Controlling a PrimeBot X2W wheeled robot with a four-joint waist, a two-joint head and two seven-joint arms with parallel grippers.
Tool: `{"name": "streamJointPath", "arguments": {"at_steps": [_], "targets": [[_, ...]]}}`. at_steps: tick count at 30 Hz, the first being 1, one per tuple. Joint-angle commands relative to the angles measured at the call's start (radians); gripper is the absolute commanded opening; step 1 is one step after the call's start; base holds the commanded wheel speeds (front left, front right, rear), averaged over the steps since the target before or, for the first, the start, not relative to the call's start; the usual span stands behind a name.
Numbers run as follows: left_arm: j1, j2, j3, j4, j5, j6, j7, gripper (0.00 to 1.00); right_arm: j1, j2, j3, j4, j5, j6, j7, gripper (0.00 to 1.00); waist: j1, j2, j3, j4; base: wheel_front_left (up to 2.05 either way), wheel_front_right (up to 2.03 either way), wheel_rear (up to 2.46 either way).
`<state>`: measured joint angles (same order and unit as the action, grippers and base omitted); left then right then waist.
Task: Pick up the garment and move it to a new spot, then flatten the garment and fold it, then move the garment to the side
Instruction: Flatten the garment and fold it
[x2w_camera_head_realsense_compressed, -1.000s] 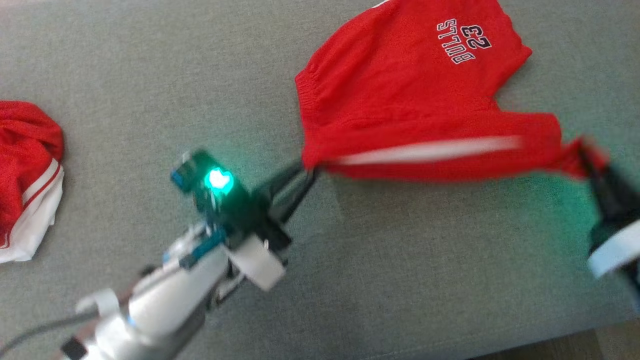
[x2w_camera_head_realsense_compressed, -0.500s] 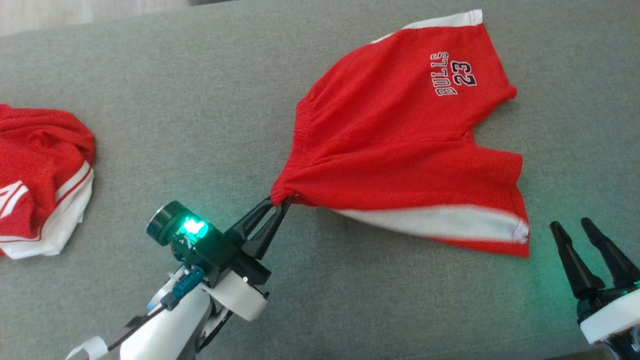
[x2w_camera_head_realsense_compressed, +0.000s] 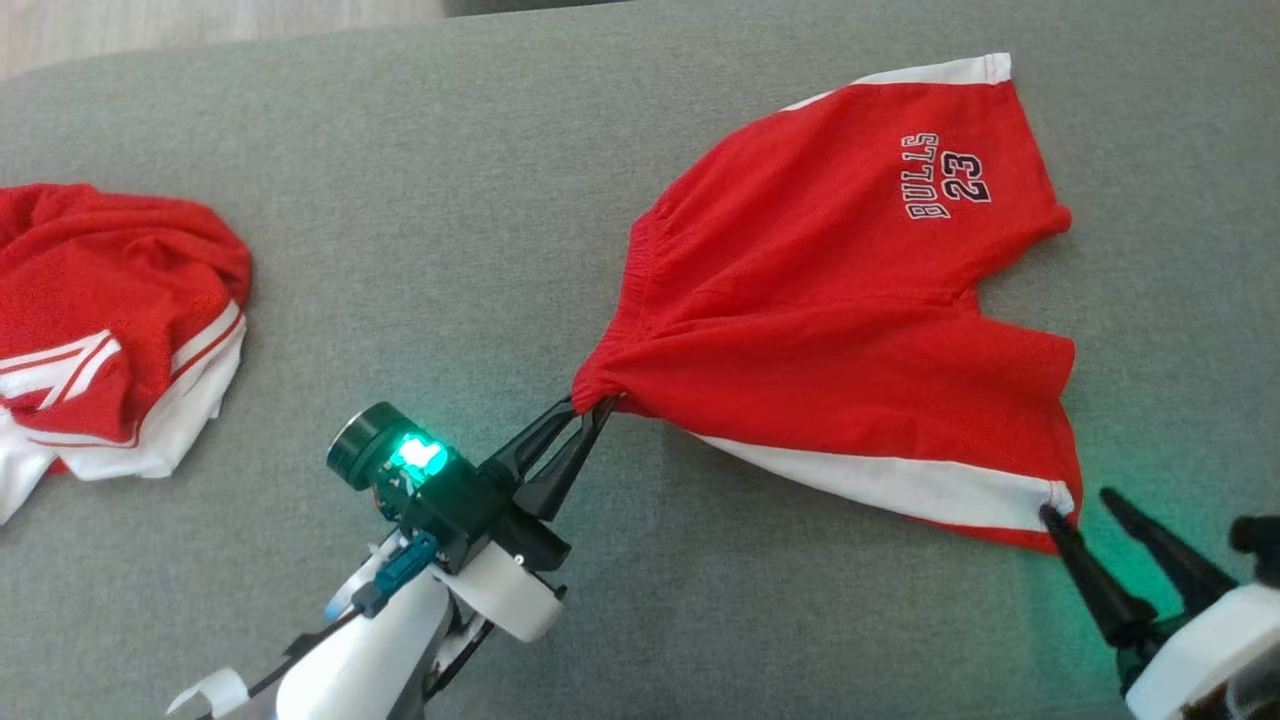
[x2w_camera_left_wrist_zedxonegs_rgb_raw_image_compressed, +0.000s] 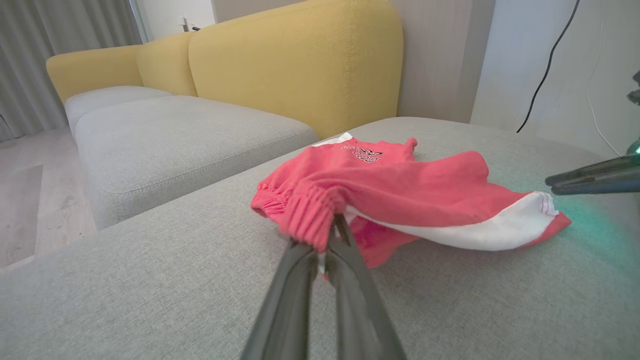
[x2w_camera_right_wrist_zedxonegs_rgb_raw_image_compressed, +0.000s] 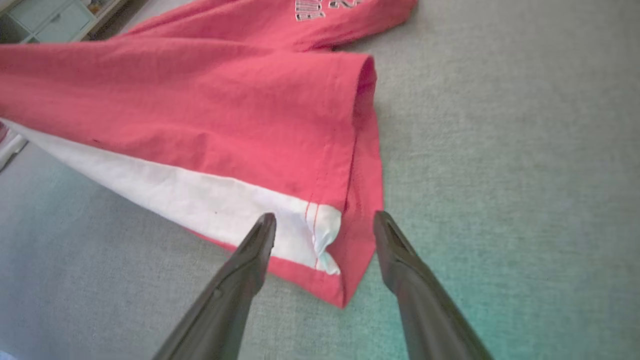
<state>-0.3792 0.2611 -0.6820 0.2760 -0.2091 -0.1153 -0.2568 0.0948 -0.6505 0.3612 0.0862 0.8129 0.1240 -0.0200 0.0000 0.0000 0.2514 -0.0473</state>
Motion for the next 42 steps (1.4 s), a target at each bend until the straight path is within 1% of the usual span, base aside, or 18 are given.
{"name": "streamJointPath", "arguments": {"at_steps": [1, 4, 6, 7, 8, 9, 10, 13, 19, 22, 24, 28, 31, 33, 37, 39, 42], "targets": [[-0.014, 0.004, 0.043, -0.024, 0.008, -0.004, -0.005, 0.0, 0.001, -0.032, 0.015, -0.011, -0.011, 0.007, 0.002, 1.0, 0.0, 0.0, 0.0, 0.005, 0.0, 0.0, 0.0], [-0.011, -0.007, 0.05, -0.021, 0.012, -0.008, -0.005, 0.0, -0.007, -0.02, 0.035, 0.008, -0.016, 0.007, -0.003, 1.0, 0.0, 0.0, -0.001, 0.012, 0.0, 0.0, 0.0], [-0.01, -0.013, 0.054, -0.02, 0.015, -0.01, -0.005, 0.0, -0.016, -0.013, 0.051, 0.02, -0.009, 0.007, -0.004, 0.88, 0.0, 0.0, -0.001, 0.015, 0.0, 0.0, 0.0], [-0.01, -0.015, 0.056, -0.02, 0.016, -0.011, -0.005, 0.0, -0.022, -0.011, 0.059, 0.027, -0.007, 0.007, -0.005, 0.75, 0.0, 0.0, 0.0, 0.016, 0.0, 0.0, 0.0], [-0.01, -0.017, 0.057, -0.019, 0.017, -0.012, -0.005, 0.0, -0.029, -0.011, 0.066, 0.035, -0.007, 0.007, -0.007, 0.71, 0.0, 0.0, 0.001, 0.018, 0.0, 0.0, 0.0], [-0.01, -0.019, 0.058, -0.019, 0.018, -0.012, -0.005, 0.0, -0.037, -0.01, 0.073, 0.044, -0.008, 0.007, -0.01, 0.61, 0.0, 0.0, 0.002, 0.019, 0.0, 0.0, 0.0], [-0.012, -0.022, 0.057, -0.018, 0.022, -0.013, -0.005, 0.0, -0.054, -0.007, 0.088, 0.06, -0.007, 0.007, -0.015, 0.44, 0.0, 0.0, 0.003, 0.021, 0.0, 0.0, 0.0], [-0.015, -0.024, 0.057, -0.017, 0.025, -0.014, -0.005, 0.0, -0.079, -0.004, 0.11, 0.078, 0.001, 0.007, -0.028, 0.0, 0.0, 0.0, 0.004, 0.023, 0.0, 0.0, 0.0], [-0.008, -0.023, 0.046, -0.014, 0.022, -0.015, -0.005, 0.0, -0.114, -0.01, 0.161, 0.106, 0.026, 0.007, -0.063, 0.0, 0.0, 0.0, -0.013, 0.014, 0.0, 0.0, 0.0], [0.001, -0.017, 0.039, -0.015, 0.015, -0.015, -0.005, 0.0, -0.115, -0.03, 0.158, 0.104, 0.045, 0.007, -0.101, 0.0, 0.0, 0.0, -0.037, 0.002, 0.0, 0.0, 0.0], [0.009, -0.012, 0.042, -0.024, 0.011, -0.015, -0.005, 0.0, -0.114, -0.052, 0.134, 0.093, 0.06, 0.007, -0.132, 0.0, 0.0, 0.0, -0.058, -0.01, 0.0, 0.0, 0.0], [0.037, 0.005, 0.043, -0.036, 0.003, -0.015, -0.005, 0.0, -0.104, -0.117, 0.054, 0.044, 0.082, 0.007, -0.166, 0.0, 0.0, 0.0, -0.104, -0.043, 0.0, 0.0, 0.0], [0.059, 0.026, 0.011, -0.048, -0.008, -0.015, -0.005, 0.0, -0.073, -0.164, -0.02, -0.011, 0.091, 0.007, -0.15, 0.0, 0.0, 0.0, -0.135, -0.064, 0.0, 0.0, 0.0], [0.075, 0.048, -0.021, -0.054, -0.014, -0.015, -0.005, 0.0, -0.042, -0.183, -0.065, -0.048, 0.087, 0.007, -0.127, 0.0, 0.0, 0.0, -0.154, -0.078, 0.0, 0.0, 0.0], [0.097, 0.078, -0.084, -0.066, -0.027, -0.015, -0.002, 0.0, 0.031, -0.193, -0.13, -0.108, 0.08, 0.007, -0.084, 0.0, 0.0, 0.0, -0.168, -0.088, 0.0, 0.0, 0.0], [0.107, 0.097, -0.127, -0.095, -0.043, -0.015, 0.012, 0.0, 0.089, -0.188, -0.19, -0.146, 0.066, 0.007, -0.058, 0.0, 0.0, 0.0, -0.169, -0.09, 0.0, 0.0, 0.0], [0.117, 0.125, -0.183, -0.167, -0.081, -0.015, 0.038, 0.0, 0.173, -0.164, -0.298, -0.208, 0.034, 0.007, -0.02, 0.0, 0.0, 0.0, -0.162, -0.086, 0.0, 0.0, 0.0]]}}
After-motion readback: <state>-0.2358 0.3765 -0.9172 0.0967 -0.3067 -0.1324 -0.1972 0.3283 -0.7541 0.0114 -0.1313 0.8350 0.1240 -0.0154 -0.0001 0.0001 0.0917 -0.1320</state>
